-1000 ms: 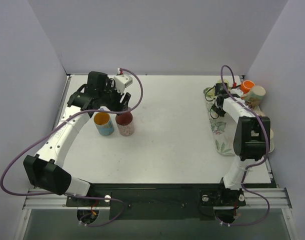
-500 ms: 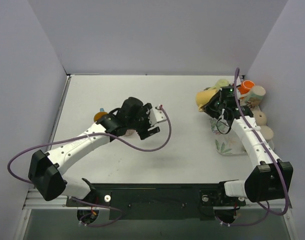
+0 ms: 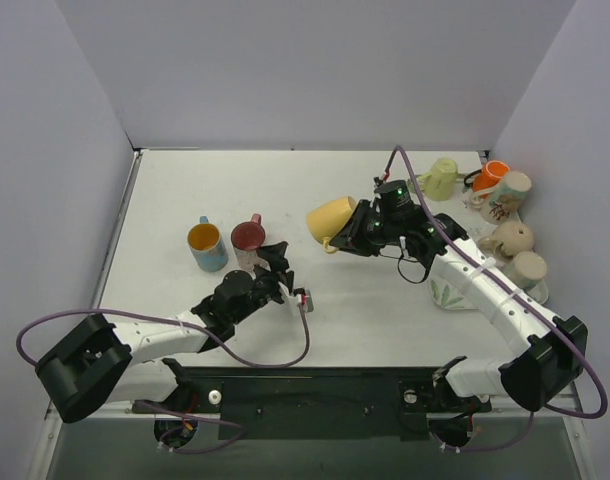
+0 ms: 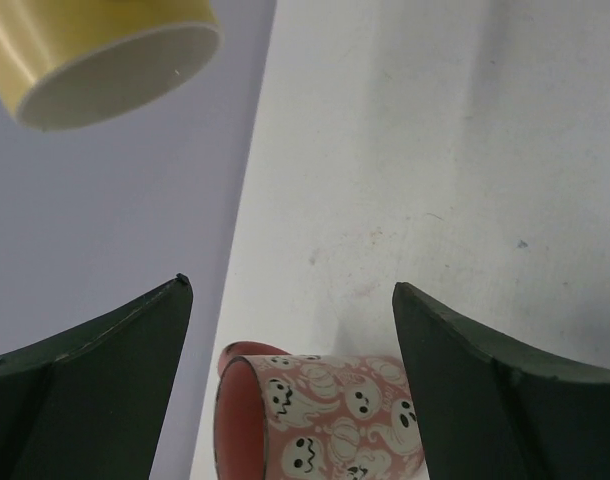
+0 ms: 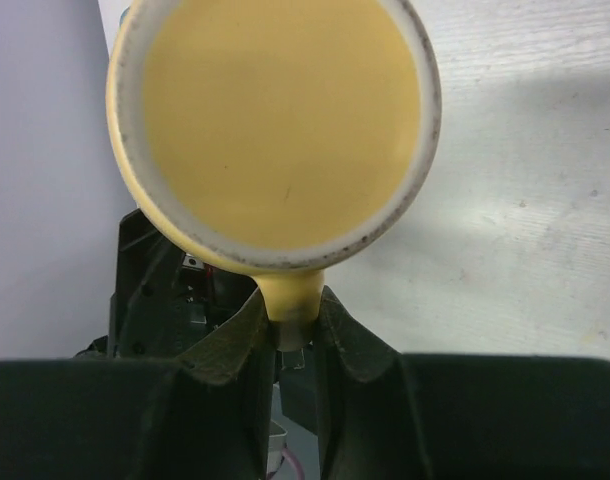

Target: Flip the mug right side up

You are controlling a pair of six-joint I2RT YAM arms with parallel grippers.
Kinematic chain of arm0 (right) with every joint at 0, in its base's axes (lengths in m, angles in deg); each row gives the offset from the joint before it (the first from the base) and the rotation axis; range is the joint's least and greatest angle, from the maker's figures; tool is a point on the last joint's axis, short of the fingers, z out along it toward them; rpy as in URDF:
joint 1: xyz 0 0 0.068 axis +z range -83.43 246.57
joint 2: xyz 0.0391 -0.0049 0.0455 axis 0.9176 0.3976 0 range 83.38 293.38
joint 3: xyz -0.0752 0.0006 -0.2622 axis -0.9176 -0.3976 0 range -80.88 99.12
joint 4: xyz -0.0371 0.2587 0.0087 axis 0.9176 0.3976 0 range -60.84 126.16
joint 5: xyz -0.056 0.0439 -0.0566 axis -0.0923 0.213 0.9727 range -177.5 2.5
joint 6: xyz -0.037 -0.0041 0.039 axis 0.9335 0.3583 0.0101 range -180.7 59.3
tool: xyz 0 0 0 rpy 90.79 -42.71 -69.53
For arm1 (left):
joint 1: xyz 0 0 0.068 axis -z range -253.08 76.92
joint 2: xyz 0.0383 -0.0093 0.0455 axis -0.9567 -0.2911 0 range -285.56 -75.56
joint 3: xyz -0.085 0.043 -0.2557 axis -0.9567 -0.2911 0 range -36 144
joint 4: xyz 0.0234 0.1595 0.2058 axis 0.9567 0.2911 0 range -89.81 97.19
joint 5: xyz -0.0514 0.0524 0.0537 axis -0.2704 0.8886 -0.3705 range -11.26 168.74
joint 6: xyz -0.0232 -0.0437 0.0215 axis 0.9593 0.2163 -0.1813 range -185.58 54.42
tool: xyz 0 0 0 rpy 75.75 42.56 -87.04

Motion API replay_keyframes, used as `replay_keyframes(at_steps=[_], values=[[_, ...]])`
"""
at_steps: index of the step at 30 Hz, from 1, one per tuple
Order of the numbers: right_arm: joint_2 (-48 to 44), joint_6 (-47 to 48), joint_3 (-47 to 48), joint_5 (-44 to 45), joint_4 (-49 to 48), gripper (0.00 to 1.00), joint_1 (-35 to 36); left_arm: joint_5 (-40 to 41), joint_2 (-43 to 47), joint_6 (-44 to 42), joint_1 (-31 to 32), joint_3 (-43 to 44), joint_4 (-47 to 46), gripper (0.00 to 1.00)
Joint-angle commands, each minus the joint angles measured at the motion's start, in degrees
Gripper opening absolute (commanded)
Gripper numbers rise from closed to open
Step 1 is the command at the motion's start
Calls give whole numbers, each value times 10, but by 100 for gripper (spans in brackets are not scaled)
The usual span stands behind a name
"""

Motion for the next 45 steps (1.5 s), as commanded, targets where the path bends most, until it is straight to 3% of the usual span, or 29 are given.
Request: replay_keyframes(at_steps=[1, 5, 13, 25, 29, 31, 33, 34, 35, 38, 40, 41, 42, 43, 44, 45], values=[[1, -7, 57, 8, -30, 0, 35, 7, 39, -40, 4, 10, -220, 92], [7, 0, 75, 22, -15, 0, 58, -2, 28, -90, 5, -30, -301, 91], [20, 10, 102, 26, -13, 0, 87, -17, 11, -126, 4, -28, -277, 88], [41, 13, 105, -11, -28, 0, 116, 9, -34, -143, 4, 5, -327, 79], [48, 21, 100, -27, -27, 0, 116, -9, -35, -161, 5, -7, -343, 65], [53, 23, 101, -32, -28, 0, 116, -19, -34, -163, 5, -16, -358, 51], [57, 26, 98, -33, -29, 0, 114, -22, -29, -164, 6, -21, -363, 29], [58, 26, 98, -33, -30, 0, 114, -22, -26, -163, 6, -23, -359, 9], [59, 28, 98, -30, -29, 0, 110, -22, -19, -163, 7, -27, -354, 0], [61, 33, 101, -3, -10, 0, 96, -1, -4, -150, 12, -28, -307, 0], [58, 39, 105, 31, 19, 25, 79, 46, 6, -130, 24, -22, -272, 0], [55, 49, 105, 62, 27, 45, 70, 66, 8, -120, 30, -5, -250, 0], [50, 54, 107, 78, 50, 52, 66, 109, 15, -94, 38, 11, -180, 0], [46, 66, 111, 121, 60, 70, 63, 126, 18, -70, 40, 45, -139, 0], [41, 72, 113, 141, 84, 72, 62, 155, 22, -10, 40, 72, -30, 0], [36, 83, 119, 171, 92, 82, 61, 167, 22, 57, 40, 132, 107, 0]])
